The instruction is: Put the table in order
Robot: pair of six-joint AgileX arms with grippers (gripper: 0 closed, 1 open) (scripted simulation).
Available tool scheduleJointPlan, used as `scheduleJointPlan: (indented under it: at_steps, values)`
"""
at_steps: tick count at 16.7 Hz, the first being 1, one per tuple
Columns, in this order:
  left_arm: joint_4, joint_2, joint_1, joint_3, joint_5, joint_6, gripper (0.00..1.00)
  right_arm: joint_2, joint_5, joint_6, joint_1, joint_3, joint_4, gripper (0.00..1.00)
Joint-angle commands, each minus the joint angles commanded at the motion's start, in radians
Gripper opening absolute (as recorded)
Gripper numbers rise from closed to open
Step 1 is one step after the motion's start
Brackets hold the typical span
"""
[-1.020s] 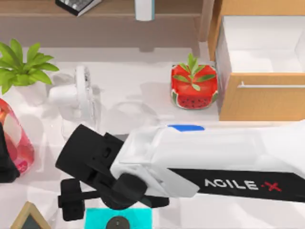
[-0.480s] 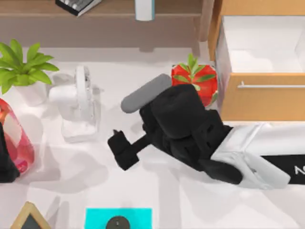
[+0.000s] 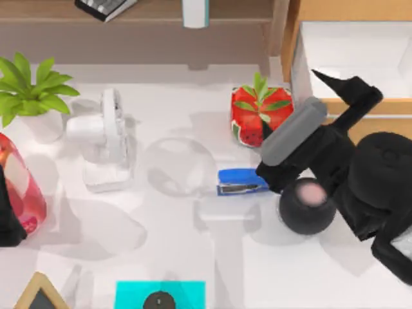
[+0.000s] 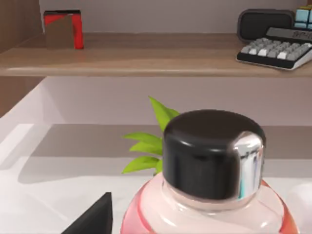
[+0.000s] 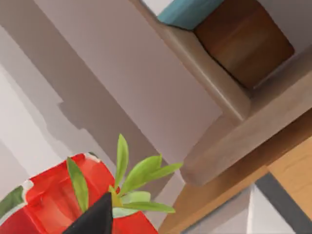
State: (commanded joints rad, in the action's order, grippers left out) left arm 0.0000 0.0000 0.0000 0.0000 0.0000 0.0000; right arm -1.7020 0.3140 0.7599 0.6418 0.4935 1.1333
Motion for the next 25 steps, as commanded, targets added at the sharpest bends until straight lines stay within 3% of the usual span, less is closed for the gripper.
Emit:
scheduleJointPlan:
  at_steps: [5,10,13,25]
  values:
    - [0.0,0.0,0.0,0.0,0.0,0.0,1.0,-0.065,0.039,0.447,-0.151,-0.19,0.396,1.0]
    - [0.0,0.0,0.0,0.0,0.0,0.0,1.0,-0.221,0.061,0.733,-0.267,-0.272,0.592,1.0]
    - [0.0,0.0,0.0,0.0,0.0,0.0,1.0,-0.276,0.065,0.795,-0.295,-0.278,0.624,1.0]
    - [0.0,0.0,0.0,0.0,0.0,0.0,1.0,-0.29,0.028,0.796,-0.333,-0.186,0.547,1.0]
